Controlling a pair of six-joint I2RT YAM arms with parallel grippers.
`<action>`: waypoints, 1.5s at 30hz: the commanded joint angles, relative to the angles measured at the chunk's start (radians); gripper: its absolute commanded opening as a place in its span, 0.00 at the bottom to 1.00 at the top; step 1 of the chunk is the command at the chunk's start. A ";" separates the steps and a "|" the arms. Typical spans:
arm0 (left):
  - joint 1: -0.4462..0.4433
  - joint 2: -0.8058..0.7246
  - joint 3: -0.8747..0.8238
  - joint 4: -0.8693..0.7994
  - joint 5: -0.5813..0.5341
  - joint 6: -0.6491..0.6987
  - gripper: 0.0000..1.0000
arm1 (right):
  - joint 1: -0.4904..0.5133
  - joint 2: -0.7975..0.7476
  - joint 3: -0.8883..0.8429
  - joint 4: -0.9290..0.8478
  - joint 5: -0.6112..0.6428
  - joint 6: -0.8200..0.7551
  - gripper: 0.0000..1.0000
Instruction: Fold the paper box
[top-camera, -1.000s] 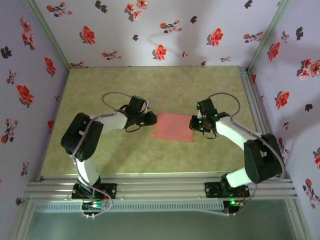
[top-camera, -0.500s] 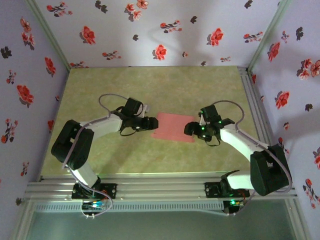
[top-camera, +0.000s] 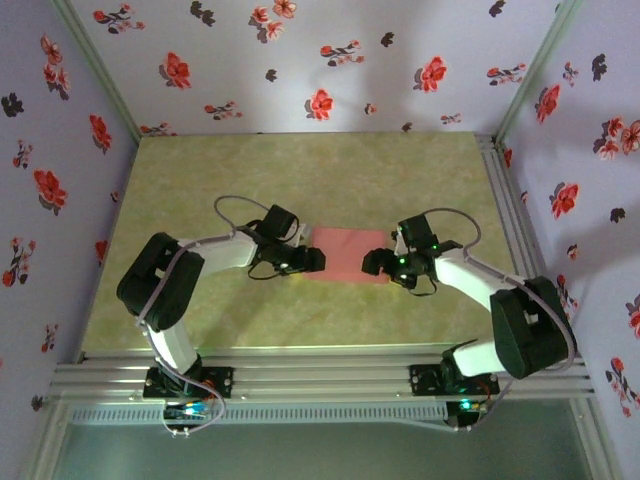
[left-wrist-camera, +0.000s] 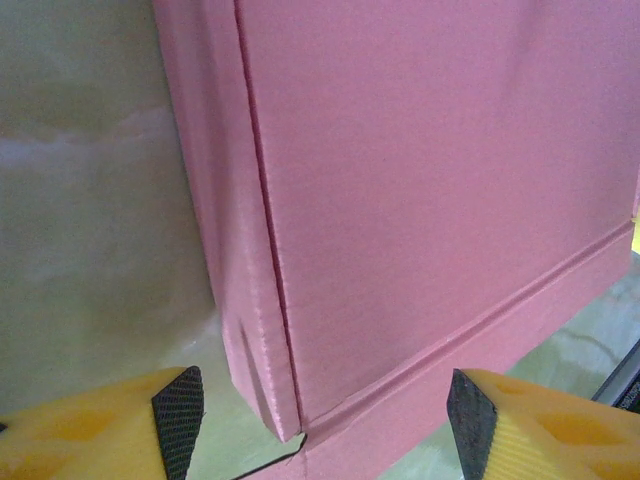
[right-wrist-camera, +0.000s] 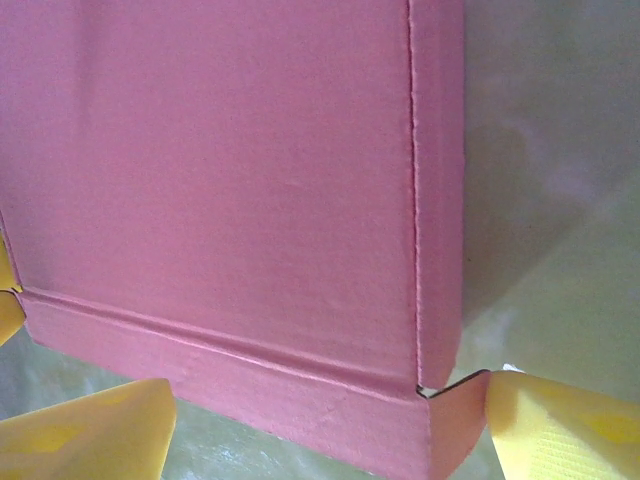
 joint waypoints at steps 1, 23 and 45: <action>-0.007 0.018 0.034 -0.018 0.019 -0.007 0.68 | 0.010 0.021 -0.008 0.046 -0.020 0.015 0.81; -0.012 0.043 0.078 -0.031 0.012 0.007 0.63 | 0.080 0.096 0.077 0.017 0.168 -0.090 0.77; 0.064 -0.123 0.152 -0.085 0.075 -0.049 0.60 | 0.073 -0.059 0.230 -0.122 0.076 -0.145 0.59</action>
